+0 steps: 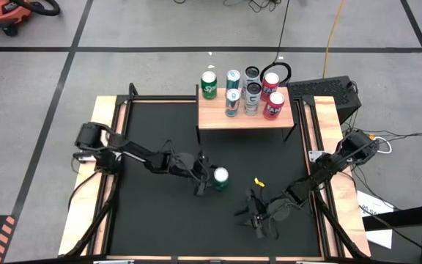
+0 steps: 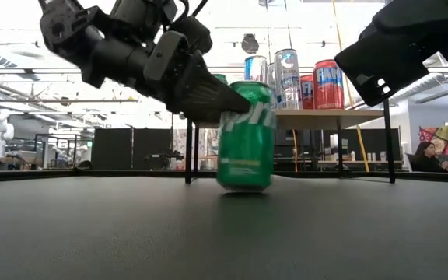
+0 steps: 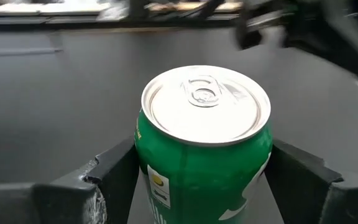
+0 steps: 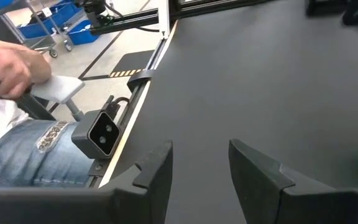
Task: Place canned beverage on shelf
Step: Put the green soda can on the shelf aligned with the other green soda can
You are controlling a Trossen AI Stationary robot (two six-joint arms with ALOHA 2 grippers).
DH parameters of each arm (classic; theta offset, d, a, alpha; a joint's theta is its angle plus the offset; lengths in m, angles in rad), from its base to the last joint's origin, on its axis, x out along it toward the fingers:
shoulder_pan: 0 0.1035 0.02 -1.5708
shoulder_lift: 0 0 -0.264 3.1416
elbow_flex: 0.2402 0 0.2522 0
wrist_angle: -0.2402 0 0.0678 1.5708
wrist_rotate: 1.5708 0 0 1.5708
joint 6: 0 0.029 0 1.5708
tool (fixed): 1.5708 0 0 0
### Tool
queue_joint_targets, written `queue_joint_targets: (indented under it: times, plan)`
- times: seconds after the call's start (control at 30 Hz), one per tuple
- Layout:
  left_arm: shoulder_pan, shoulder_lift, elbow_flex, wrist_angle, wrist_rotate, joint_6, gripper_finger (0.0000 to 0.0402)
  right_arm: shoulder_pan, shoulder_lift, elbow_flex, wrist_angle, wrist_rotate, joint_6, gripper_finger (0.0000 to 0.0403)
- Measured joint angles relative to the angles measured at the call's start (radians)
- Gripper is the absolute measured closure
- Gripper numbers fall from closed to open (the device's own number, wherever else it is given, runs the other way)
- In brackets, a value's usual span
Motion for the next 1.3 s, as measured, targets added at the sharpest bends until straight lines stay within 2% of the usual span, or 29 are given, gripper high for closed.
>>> queue_joint_targets:
  times: [0.13, 0.3, 0.5, 0.6, 0.7, 0.9, 1.1, 1.3]
  plan:
    - [0.001, -0.148, -0.001, -0.192, -0.135, 0.024, 0.0111, 0.001, 0.000, 0.000, -0.003, 0.052, 0.026, 0.0257]
    - [0.003, -0.364, -0.001, -0.325, -0.267, 0.083, 0.0112, 0.000, 0.000, 0.000, -0.032, 0.112, 0.049, 0.0257]
    - [0.085, -0.589, 0.000, -0.374, -0.366, 0.192, 0.0112, 0.000, 0.001, 0.001, -0.033, 0.139, 0.081, 0.0257]
    - [0.170, -0.637, 0.000, -0.359, -0.340, 0.178, 0.0112, 0.000, 0.001, 0.001, -0.024, 0.179, 0.081, 0.0257]
    - [0.251, -0.637, 0.000, -0.347, -0.271, 0.150, 0.0112, -0.003, 0.001, 0.001, -0.022, 0.212, 0.079, 0.0257]
    - [0.378, -0.542, 0.013, -0.264, -0.165, 0.124, 0.0112, -0.023, 0.001, 0.001, -0.017, 0.211, 0.077, 0.0257]
    - [0.453, -0.426, 0.103, -0.307, -0.156, 0.123, 0.0112, -0.042, 0.001, 0.001, -0.023, 0.210, 0.075, 0.0257]
    - [0.476, -0.353, 0.188, -0.407, -0.144, 0.124, 0.0112, -0.041, 0.001, 0.001, -0.062, 0.209, 0.083, 0.0257]
